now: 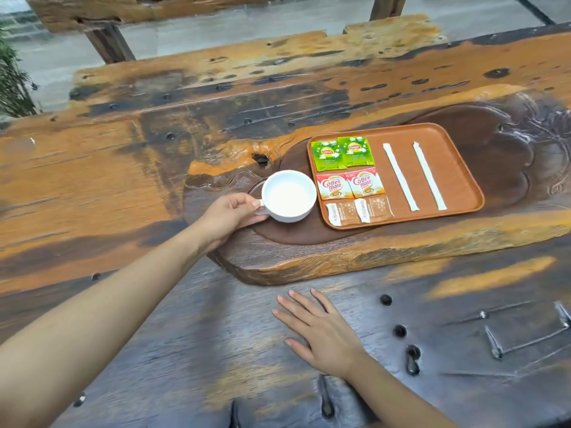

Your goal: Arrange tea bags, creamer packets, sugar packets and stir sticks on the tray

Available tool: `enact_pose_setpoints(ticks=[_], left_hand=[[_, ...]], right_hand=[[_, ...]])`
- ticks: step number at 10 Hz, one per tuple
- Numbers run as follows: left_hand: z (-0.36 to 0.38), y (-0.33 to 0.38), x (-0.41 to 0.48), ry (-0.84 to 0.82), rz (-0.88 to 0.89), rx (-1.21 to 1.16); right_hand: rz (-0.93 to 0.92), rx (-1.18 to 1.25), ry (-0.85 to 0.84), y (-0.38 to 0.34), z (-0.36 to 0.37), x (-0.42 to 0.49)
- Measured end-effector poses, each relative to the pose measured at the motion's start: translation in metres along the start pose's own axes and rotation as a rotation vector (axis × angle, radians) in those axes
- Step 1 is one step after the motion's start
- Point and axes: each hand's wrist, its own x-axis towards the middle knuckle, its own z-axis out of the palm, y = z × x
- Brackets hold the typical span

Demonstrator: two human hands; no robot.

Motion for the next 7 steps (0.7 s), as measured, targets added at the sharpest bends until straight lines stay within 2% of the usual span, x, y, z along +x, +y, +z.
enact_pose_setpoints(ticks=[1, 2, 6, 7], left_hand=[[-0.001, 0.001, 0.005, -0.013, 0.003, -0.006], [-0.004, 0.003, 0.007, -0.024, 0.007, 0.089], [-0.012, 0.008, 0.007, 0.084, 0.185, 0.682], [-0.015, 0.01, 0.004, 0.1, 0.153, 0.519]], right_hand=[[-0.01, -0.007, -0.004, 0.0, 0.0, 0.0], [-0.013, -0.002, 0.005, 0.0, 0.0, 0.001], [-0.015, -0.016, 0.017, -0.001, 0.002, 0.0], [-0.02, -0.033, 0.021, -0.001, 0.001, 0.003]])
